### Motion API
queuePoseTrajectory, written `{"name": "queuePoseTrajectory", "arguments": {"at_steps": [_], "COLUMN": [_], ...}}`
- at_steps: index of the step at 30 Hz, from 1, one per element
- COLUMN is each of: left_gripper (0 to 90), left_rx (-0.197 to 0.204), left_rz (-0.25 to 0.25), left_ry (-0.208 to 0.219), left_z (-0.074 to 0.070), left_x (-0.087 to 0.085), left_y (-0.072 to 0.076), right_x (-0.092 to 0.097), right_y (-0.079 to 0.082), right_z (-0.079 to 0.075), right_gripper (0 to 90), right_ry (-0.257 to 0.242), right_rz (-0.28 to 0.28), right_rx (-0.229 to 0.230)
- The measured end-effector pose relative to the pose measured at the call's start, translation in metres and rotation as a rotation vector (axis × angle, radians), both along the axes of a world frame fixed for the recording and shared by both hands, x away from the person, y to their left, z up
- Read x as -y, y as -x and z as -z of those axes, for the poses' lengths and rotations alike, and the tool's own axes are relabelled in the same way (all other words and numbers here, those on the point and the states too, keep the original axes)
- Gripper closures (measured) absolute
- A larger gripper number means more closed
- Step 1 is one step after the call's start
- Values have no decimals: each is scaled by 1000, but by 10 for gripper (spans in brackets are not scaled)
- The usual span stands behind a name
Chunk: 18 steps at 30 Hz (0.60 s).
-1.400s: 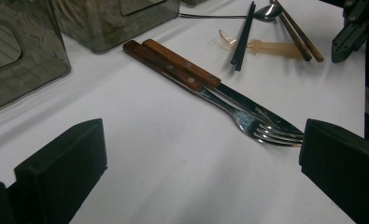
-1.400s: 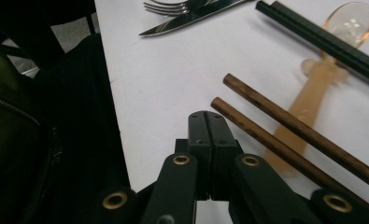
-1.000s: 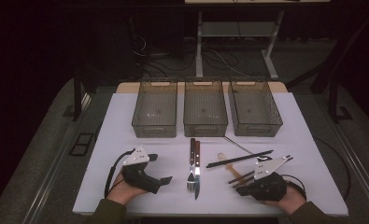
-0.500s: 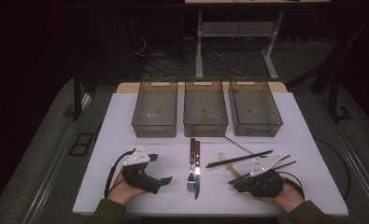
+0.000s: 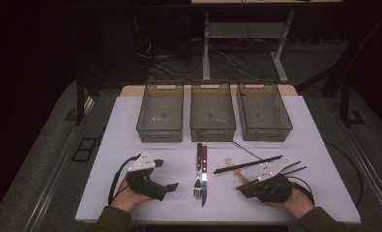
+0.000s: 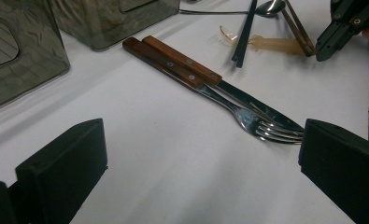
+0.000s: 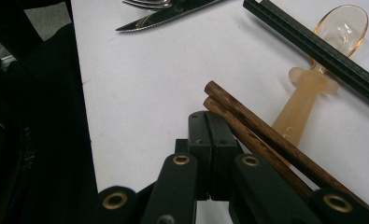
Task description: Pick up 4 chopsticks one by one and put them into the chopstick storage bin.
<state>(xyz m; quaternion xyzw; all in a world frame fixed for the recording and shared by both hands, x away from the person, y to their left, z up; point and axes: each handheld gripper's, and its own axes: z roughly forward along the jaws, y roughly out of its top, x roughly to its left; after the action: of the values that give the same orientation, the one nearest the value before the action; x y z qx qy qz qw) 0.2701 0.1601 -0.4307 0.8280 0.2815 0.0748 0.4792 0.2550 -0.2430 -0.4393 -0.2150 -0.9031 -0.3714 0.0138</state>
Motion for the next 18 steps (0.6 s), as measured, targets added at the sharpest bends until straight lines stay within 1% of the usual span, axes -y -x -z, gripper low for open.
{"name": "queuePoseTrajectory", "arguments": {"at_steps": [10,13,16,18], "left_gripper": [0,0,0,0], "left_rx": [0,0,0,0], "left_rz": [-1,0,0,0], "left_ry": [1,-2,-1,-2], "left_z": [0,0,0,0], "left_x": [1,1,1,1], "left_y": [0,0,0,0], "right_x": [0,-2,-6,-7], "right_y": [-2,-3,-5,-6], "right_z": [-1,-1,0,0], "right_gripper": [896,895,896,895], "right_ry": [-2,-2,10,9], "right_rz": [-7,-7,-18,-14], "right_rx": [6,4,4,0]}}
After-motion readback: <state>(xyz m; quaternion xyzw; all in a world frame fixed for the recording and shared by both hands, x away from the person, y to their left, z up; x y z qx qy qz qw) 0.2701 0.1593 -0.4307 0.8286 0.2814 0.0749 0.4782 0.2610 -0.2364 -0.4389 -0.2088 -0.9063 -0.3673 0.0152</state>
